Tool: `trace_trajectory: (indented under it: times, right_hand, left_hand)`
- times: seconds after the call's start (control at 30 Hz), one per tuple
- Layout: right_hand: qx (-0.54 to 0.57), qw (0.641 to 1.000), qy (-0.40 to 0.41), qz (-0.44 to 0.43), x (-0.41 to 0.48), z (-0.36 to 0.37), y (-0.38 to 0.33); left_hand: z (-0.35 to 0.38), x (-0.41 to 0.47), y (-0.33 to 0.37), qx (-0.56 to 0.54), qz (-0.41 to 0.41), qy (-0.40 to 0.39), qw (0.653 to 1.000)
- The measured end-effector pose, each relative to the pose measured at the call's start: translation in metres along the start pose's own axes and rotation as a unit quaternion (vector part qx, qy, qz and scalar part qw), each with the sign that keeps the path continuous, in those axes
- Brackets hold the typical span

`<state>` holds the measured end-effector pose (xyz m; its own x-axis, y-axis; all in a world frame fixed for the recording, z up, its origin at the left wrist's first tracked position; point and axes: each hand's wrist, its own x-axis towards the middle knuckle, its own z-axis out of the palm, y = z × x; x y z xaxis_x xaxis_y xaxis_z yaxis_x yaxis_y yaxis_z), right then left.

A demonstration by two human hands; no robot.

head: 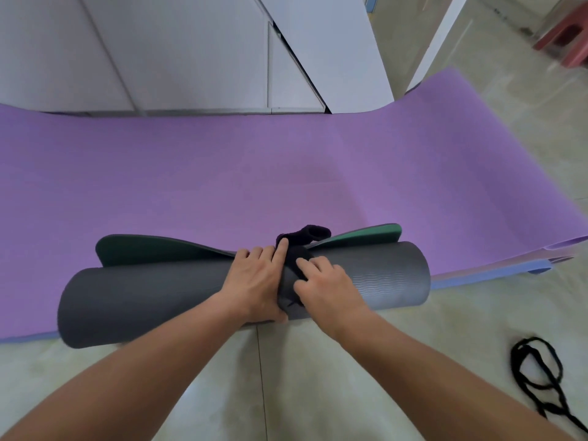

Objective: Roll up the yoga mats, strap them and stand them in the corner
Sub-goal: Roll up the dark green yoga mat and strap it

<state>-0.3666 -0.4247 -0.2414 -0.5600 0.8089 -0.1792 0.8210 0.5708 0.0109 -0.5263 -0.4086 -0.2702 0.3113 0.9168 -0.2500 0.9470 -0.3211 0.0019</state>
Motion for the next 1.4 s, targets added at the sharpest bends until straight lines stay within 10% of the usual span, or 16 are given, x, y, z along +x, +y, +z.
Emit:
trace_trajectory:
  times: [0.13, 0.33, 0.8, 1.1, 1.3, 1.4]
  right_hand:
    - [0.12, 0.985, 0.086, 0.086, 0.016, -0.026, 0.019]
    - [0.422, 0.832, 0.186, 0.308, 0.066, -0.093, 0.076]
    - [0.73, 0.619, 0.193, 0.216, 0.196, -0.182, 0.02]
    - [0.632, 0.683, 0.097, 0.354, 0.13, -0.1, 0.043]
    - [0.629, 0.609, 0.059, 0.479, 0.087, -0.023, 0.056]
    - [0.585, 0.629, -0.006, 0.512, 0.057, 0.01, 0.047]
  left_hand:
    - [-0.011, -0.006, -0.001, 0.023, 0.014, 0.006, 1.0]
    - [-0.032, -0.052, -0.067, 0.067, 0.002, 0.009, 0.998]
    - [-0.069, -0.14, -0.16, 0.117, -0.109, -0.042, 0.986]
    - [-0.074, -0.135, -0.155, 0.135, -0.117, -0.072, 0.981]
    - [-0.079, -0.171, -0.192, 0.143, -0.16, -0.125, 0.969]
    - [-0.089, -0.178, -0.211, 0.144, -0.193, -0.12, 0.963]
